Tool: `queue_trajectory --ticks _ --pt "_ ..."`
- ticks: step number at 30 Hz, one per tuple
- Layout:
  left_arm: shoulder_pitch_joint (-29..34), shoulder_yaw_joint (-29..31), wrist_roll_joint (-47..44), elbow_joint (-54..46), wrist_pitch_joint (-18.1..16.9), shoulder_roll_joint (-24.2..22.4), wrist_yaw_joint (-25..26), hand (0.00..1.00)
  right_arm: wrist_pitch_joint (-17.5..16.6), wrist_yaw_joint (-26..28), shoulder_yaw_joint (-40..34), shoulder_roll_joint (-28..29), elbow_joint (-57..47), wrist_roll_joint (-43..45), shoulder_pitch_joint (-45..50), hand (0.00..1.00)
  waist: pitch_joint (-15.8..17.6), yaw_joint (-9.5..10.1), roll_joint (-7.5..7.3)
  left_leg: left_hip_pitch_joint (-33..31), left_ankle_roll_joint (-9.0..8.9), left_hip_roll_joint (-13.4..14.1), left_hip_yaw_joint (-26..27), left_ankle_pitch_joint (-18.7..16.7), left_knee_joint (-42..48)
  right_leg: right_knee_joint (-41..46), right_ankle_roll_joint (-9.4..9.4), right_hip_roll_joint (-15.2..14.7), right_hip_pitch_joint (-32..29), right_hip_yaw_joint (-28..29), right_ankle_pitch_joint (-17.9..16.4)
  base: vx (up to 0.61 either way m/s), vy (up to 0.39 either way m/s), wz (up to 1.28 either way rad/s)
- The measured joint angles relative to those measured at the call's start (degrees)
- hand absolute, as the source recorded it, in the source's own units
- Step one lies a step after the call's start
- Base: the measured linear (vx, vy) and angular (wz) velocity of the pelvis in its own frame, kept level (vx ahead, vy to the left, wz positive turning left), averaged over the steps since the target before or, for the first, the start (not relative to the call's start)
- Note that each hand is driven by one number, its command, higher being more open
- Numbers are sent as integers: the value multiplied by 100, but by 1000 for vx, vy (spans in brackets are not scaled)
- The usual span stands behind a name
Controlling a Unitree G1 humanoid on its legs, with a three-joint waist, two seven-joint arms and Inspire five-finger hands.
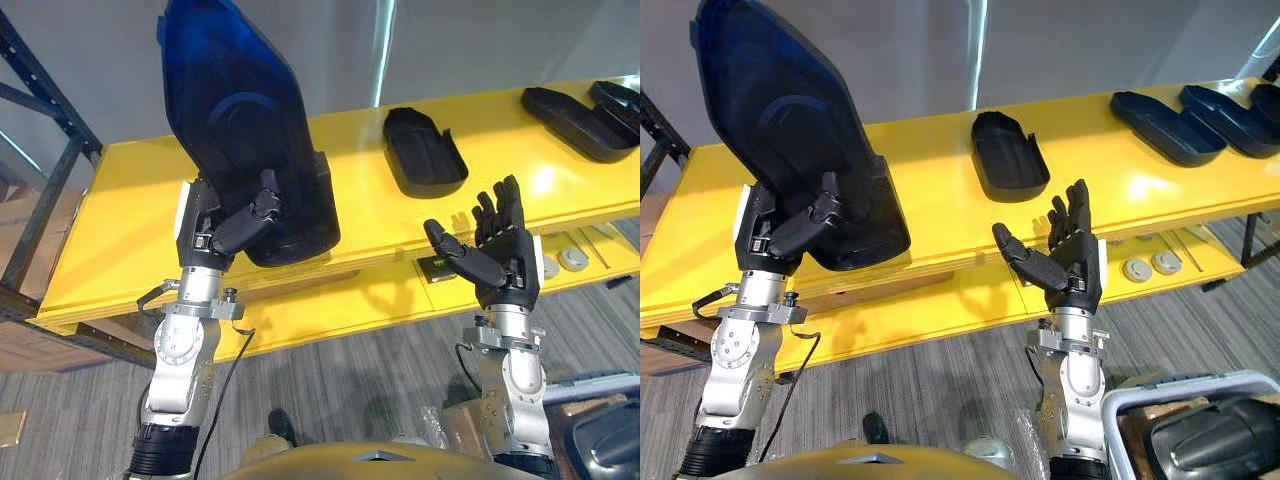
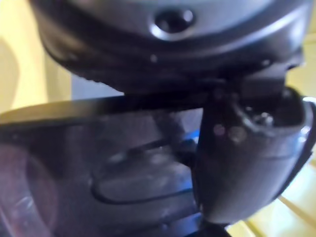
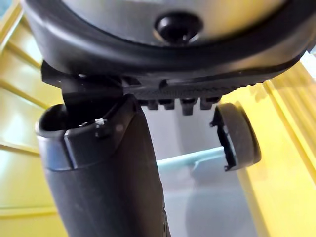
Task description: Walk over and take three plastic housings, then place them on the shelf
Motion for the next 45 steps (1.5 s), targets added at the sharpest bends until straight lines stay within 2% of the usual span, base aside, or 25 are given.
queue_trajectory --ticks 3,5,7,10,12,14,15,17,18,20,21,24,26,30,32,36,39,45 --pt "20 -5 33 67 83 -53 116 0 22 159 -7 -3 -23 305 30 100 12 -16 39 -77 31 115 40 -7 224 12 -15 41 -45 84 41 -35 9 -10" --pt "8 -27 38 178 144 -60 217 0 169 299 -17 -22 -34 589 41 100 56 -21 26 -486 43 296 -173 -267 1038 -53 -48 107 -43 80 129 -42 -24 5" --pt "7 -28 24 214 318 -58 245 0 209 398 -12 -49 -34 653 41 100 116 -18 86 -512 19 302 -384 -284 1082 -99 -38 131 -44 116 177 -90 2 -1" --pt "-104 -14 -13 416 357 8 312 0 210 507 24 -52 -32 656 41 100 180 20 151 -438 -98 229 -398 -349 943 -371 -59 124 -82 399 237 -112 64 -30" --pt "-526 131 -29 963 385 366 410 0 208 596 210 -89 -31 675 48 100 183 5 161 -152 -115 53 -245 -356 562 -396 -14 70 -195 837 305 -66 109 -70" --pt "-920 197 -35 1305 408 620 433 0 207 675 249 -97 -32 856 68 100 181 -24 163 -124 -106 -19 -186 -349 454 -388 -19 30 -313 986 318 -25 94 -55" --pt "-1495 249 -239 1749 497 911 436 0 209 728 240 -97 -32 1013 140 100 177 -95 161 -125 -93 -120 -141 -334 324 -368 -34 -36 -453 1072 330 0 99 -38" --pt "-2063 389 -397 2184 583 1170 476 0 225 804 245 -90 -32 1066 283 100 167 -252 149 -100 -28 -225 -71 -225 144 -342 -78 -100 -572 1154 413 29 96 -24" --pt "-2230 425 -477 2306 618 1241 489 0 243 837 246 -90 -32 1089 343 100 162 -316 141 -89 -13 -260 -52 -199 98 -348 -48 -120 -591 1182 437 63 83 -21" --pt "-2899 442 -673 2828 736 1536 558 0 451 888 327 -82 -30 1122 498 100 157 -461 129 -104 146 -310 55 -108 45 -371 131 -141 -690 1264 606 98 49 -25" --pt "-3040 441 -738 2958 774 1593 575 0 511 901 371 -83 -30 1122 513 100 157 -502 129 -115 149 -338 62 -108 45 -377 156 -139 -711 1264 624 108 16 -21" --pt "-3577 368 -1013 3367 890 1634 647 0 710 1045 627 -156 -30 1110 527 100 153 -612 135 -277 149 -298 52 -107 44 -413 170 -105 -877 1285 632 78 -21 -9" --pt "-3877 56 -1179 3721 1030 1632 691 0 852 1057 889 -386 -30 1093 457 100 157 -631 138 -398 155 -279 35 -94 45 -413 165 -79 -991 1318 639 68 -33 -5" --pt "-3985 -326 -1230 4280 1359 1625 769 0 880 1043 1170 -569 -30 1039 196 100 211 -687 130 -423 156 -278 -87 -93 45 -333 161 -80 -1087 1392 637 25 -4 -6" --pt "-4145 -329 -1562 4319 1478 1613 921 0 887 1014 1202 -569 -30 1040 54 100 329 -699 64 -445 153 -276 -102 -92 46 -313 145 -81 -1124 1392 626 -18 7 2" --pt "-4940 -318 -1596 4688 1582 1656 1368 0 978 963 1370 -580 -30 1039 -198 100 688 -643 -1 -609 164 -286 -127 -47 86 -121 117 -110 -1379 1428 602 -79 22 1" --pt "-5228 -320 -1595 4699 1641 1770 1530 0 1118 967 1622 -626 -31 1005 -226 100 843 -639 5 -722 170 -298 -131 -18 84 -71 91 -128 -1507 1444 587 -54 21 -1" --pt "-5702 -323 -1652 4705 1904 1973 1689 0 1127 942 1802 -720 -35 1004 -253 100 1127 -636 -7 -831 198 -299 -177 57 85 82 121 -131 -1662 1447 603 -3 -1 3"
